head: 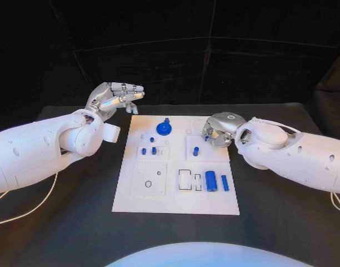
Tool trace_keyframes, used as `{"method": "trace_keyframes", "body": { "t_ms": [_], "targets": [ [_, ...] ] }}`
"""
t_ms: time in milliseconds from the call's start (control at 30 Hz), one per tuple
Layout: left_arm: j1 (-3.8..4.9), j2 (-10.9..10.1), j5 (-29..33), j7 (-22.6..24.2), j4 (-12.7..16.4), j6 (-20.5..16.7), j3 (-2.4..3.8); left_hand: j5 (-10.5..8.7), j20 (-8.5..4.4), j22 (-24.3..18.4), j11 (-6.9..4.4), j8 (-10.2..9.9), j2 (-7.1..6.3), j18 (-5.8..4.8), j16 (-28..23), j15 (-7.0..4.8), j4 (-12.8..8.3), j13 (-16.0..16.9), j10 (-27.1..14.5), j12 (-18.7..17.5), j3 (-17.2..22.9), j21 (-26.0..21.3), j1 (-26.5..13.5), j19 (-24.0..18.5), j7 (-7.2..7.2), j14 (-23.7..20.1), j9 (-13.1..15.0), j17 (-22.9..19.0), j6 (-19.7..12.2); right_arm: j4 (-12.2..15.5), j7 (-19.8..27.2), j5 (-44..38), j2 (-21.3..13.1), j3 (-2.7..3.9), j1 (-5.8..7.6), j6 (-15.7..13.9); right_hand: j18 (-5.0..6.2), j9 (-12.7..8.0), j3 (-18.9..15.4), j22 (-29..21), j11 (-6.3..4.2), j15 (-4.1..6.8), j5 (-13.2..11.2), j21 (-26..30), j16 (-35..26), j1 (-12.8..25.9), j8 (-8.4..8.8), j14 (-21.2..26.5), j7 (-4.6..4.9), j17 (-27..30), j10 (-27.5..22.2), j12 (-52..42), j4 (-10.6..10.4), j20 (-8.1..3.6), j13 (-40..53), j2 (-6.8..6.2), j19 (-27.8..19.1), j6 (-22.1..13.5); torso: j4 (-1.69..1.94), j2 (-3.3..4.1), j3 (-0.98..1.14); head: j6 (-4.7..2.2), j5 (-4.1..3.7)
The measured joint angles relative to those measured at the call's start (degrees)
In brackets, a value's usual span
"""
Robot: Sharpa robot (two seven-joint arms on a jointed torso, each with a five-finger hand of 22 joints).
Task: Assemble the parts on the task board
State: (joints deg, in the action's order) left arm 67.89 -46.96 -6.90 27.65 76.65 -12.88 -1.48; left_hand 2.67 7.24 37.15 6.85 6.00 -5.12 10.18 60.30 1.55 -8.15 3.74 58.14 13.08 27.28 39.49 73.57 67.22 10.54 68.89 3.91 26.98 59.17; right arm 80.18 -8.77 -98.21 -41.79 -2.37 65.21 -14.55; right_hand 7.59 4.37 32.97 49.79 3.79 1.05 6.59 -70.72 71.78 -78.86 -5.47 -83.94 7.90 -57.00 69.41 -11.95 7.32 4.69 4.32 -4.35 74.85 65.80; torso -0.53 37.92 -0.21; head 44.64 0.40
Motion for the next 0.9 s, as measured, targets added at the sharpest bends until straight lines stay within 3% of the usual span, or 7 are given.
{"method": "trace_keyframes", "body": {
  "t_ms": [300, 633, 900],
  "targets": [
    [0.00, 0.0, 0.1, 0.0, -0.4, 0.0, 0.00, 0.00, 0.00, -0.1, 0.00, 0.0, 0.23, 0.00, 0.0, 0.00, 0.0, 0.0, 0.0, 0.0, 0.0, -0.1, 0.2, 0.0, 0.00, 0.0, 0.0, -0.1, 0.0, 4.3, -0.4, -0.3, -2.7, 0.06, 0.03, -5.0, -0.01, -0.1, 0.8, 0.8, 0.00, 0.00, 1.1, -0.3, 0.3, 0.0, 0.03, 0.0, 0.15, -0.2, 0.0, 0.1, 0.4, 0.01, -0.1, -0.03, 0.4, 0.2, -0.01, -0.04, -0.02, -0.38, -0.13],
    [0.00, 0.0, 0.1, 0.0, -0.7, -0.2, 0.00, 0.00, 0.00, -0.3, 0.21, 0.0, 0.24, -0.01, -0.2, 0.20, 0.0, 0.0, -0.6, 0.0, -0.3, -0.4, 0.2, 0.0, 0.00, -0.2, 0.0, -0.3, 0.0, 9.8, 0.0, 1.6, -5.3, 0.15, 0.09, -9.0, 0.00, -0.2, 1.1, 1.1, 0.00, 0.00, 1.1, -0.5, 0.5, 0.4, 0.06, 0.0, 0.15, -0.3, 0.0, 0.1, 0.5, 0.01, 0.0, -0.40, 0.4, 0.2, 0.08, 0.00, -0.05, -0.66, 0.42],
    [0.00, 0.2, 0.2, 0.0, -0.6, -0.3, 0.00, 0.00, 0.00, -0.3, 0.21, 0.0, 0.24, -0.01, -0.2, 0.00, -0.1, 0.0, -0.6, 0.0, -0.5, -0.4, 0.2, 0.0, 0.00, -0.4, 0.0, -0.4, 0.0, 13.5, 1.1, 3.7, -3.0, 0.16, 0.09, -10.0, -0.01, -0.2, 1.2, 1.1, -0.11, 0.00, 1.2, -0.5, 0.5, 0.9, 0.39, 0.0, 0.15, -0.3, 0.1, 0.4, 0.6, 0.01, 0.0, -0.87, 0.4, 0.2, 0.08, 0.10, -0.05, -0.60, 1.32]
  ]
}}
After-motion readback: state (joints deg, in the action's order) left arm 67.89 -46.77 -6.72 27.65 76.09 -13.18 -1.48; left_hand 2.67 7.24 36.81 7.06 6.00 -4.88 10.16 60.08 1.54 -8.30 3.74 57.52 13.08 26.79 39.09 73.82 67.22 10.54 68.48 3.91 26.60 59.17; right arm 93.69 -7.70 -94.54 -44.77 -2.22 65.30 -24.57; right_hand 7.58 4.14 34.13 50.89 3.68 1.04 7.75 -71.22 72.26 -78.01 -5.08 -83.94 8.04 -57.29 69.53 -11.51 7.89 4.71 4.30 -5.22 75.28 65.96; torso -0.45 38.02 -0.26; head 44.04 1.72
